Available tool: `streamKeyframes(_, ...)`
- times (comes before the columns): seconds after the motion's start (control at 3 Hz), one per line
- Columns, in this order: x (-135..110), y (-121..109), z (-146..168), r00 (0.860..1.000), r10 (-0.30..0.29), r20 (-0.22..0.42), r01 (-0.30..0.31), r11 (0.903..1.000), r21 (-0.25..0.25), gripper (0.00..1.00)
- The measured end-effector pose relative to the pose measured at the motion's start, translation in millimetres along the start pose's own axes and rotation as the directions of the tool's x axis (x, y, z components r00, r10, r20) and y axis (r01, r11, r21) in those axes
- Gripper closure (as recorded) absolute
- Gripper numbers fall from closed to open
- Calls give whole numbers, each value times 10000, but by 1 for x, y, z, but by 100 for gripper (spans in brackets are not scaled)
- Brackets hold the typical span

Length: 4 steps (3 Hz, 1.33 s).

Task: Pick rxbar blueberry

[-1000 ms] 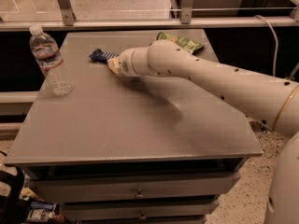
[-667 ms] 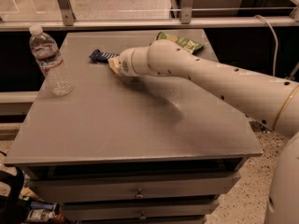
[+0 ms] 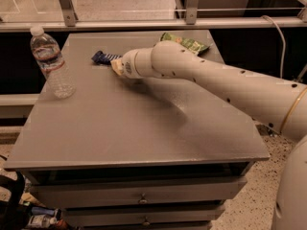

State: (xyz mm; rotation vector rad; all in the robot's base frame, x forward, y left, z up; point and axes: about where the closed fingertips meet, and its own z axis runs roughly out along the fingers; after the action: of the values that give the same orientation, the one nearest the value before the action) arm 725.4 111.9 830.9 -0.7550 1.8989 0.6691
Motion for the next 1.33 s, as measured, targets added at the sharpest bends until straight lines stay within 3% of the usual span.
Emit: streamKeyframes(1.33,0,0,0,10000,-7,1,7,10000,3,100)
